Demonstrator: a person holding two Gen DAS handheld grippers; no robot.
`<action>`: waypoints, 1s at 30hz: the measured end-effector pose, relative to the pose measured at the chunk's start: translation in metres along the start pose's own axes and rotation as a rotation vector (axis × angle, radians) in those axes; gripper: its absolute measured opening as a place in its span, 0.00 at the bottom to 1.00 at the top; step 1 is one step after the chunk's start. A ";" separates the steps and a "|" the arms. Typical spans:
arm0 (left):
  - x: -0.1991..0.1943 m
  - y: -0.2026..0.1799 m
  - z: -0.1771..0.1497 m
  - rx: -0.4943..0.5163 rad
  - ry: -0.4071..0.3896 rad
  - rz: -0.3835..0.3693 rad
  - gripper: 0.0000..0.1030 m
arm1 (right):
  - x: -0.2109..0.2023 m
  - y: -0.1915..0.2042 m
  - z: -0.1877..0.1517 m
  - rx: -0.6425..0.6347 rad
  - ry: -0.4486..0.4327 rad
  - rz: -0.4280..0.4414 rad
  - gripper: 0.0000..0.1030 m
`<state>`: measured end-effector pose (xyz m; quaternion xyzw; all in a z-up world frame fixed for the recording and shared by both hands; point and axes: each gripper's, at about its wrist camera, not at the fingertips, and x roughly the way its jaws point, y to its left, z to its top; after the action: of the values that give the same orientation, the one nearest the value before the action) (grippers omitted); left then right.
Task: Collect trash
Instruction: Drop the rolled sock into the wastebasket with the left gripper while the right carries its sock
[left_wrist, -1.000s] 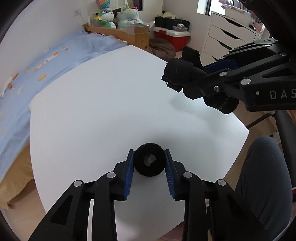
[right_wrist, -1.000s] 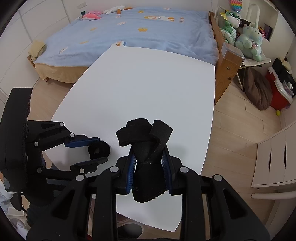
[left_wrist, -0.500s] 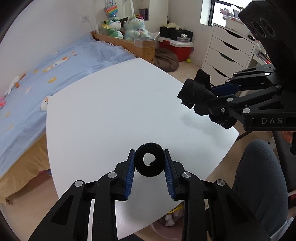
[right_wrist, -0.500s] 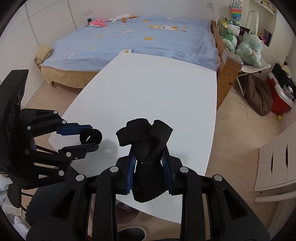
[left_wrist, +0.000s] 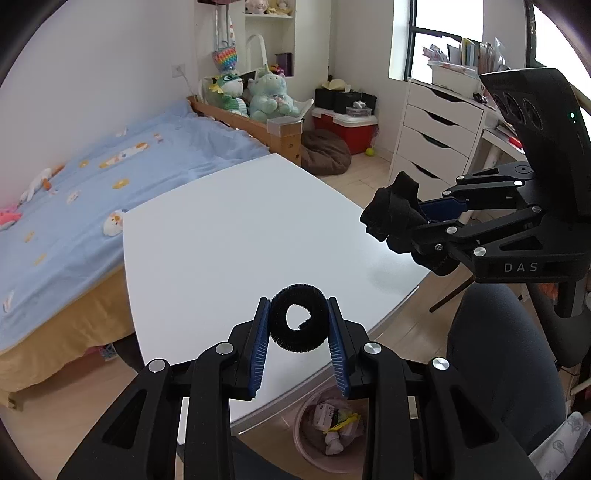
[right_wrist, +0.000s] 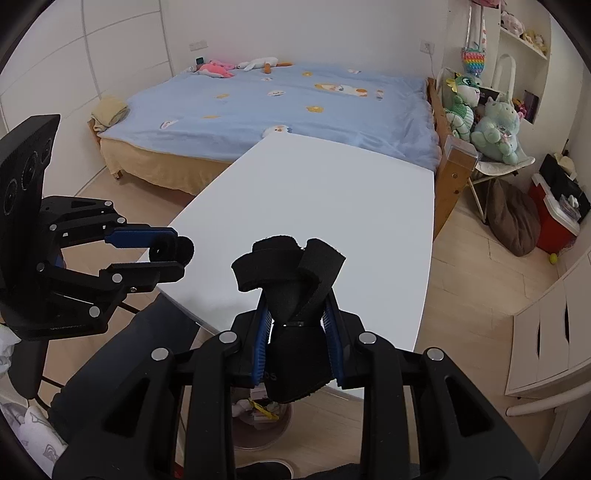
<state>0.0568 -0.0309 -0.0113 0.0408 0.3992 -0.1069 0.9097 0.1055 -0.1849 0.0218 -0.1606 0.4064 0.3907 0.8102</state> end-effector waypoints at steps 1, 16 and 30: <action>-0.002 -0.001 -0.002 0.000 -0.003 -0.001 0.29 | -0.001 0.003 -0.002 -0.004 -0.003 0.001 0.26; -0.017 -0.032 -0.051 -0.012 0.002 -0.074 0.29 | -0.026 0.035 -0.070 0.041 -0.033 0.018 0.26; -0.016 -0.047 -0.074 -0.018 0.008 -0.108 0.90 | -0.033 0.035 -0.096 0.090 -0.024 0.042 0.26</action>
<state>-0.0173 -0.0623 -0.0488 0.0115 0.4054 -0.1522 0.9013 0.0160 -0.2346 -0.0097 -0.1110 0.4169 0.3908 0.8131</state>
